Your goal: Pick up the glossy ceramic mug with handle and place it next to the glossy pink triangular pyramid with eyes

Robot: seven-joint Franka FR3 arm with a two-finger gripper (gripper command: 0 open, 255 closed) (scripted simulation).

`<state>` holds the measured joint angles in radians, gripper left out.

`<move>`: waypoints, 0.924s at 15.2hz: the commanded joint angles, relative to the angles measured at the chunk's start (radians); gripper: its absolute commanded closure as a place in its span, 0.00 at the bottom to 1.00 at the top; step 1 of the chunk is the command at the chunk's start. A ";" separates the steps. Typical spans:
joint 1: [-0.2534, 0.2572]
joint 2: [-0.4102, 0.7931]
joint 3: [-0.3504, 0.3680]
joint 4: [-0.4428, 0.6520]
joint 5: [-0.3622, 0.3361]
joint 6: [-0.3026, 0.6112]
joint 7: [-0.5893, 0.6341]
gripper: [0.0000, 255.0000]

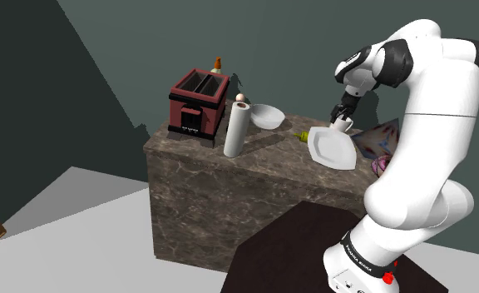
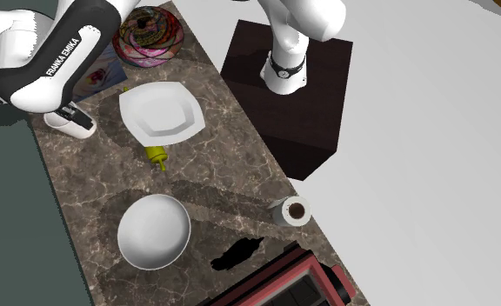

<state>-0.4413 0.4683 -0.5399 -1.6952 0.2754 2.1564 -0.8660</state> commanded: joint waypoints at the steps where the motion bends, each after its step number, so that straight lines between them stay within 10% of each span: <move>1: 0.000 0.000 0.000 0.000 0.000 0.000 0.000 0.00; 14: 0.015 -0.059 -0.021 0.046 -0.038 -0.098 0.024 0.00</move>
